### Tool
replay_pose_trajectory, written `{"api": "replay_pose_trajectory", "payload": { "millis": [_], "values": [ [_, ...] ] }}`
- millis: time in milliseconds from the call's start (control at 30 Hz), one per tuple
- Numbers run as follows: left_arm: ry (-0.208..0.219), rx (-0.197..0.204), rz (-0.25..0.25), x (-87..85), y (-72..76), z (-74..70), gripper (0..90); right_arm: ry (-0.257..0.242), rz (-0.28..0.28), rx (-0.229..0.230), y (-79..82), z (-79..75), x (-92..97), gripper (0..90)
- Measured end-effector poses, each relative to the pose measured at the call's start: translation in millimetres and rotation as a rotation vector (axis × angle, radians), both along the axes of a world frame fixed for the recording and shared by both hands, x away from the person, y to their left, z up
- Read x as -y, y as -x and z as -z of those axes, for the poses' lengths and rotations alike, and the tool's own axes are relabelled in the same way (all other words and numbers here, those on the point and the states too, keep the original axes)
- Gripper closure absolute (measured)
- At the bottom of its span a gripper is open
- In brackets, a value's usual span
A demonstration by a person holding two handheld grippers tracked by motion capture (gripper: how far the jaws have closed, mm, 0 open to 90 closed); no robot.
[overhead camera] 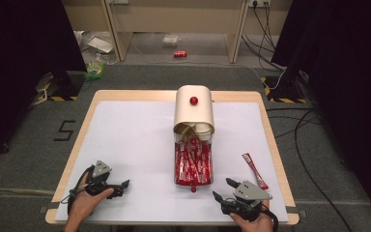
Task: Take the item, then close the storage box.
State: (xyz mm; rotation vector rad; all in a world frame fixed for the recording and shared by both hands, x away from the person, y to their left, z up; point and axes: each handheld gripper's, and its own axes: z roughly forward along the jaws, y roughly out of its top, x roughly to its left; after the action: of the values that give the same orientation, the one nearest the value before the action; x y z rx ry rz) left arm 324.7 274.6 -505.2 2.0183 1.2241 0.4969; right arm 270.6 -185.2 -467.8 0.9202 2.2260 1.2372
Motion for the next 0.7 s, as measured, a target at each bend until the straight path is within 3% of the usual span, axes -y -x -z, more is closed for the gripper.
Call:
{"api": "replay_pose_trajectory", "payload": {
  "millis": [700],
  "values": [
    [0.001, 0.000, 0.000, 0.0, -0.1, 0.0, 5.8, 0.050, -0.022, -0.021, -7.2, 7.0, -16.7, 30.6]
  ]
}}
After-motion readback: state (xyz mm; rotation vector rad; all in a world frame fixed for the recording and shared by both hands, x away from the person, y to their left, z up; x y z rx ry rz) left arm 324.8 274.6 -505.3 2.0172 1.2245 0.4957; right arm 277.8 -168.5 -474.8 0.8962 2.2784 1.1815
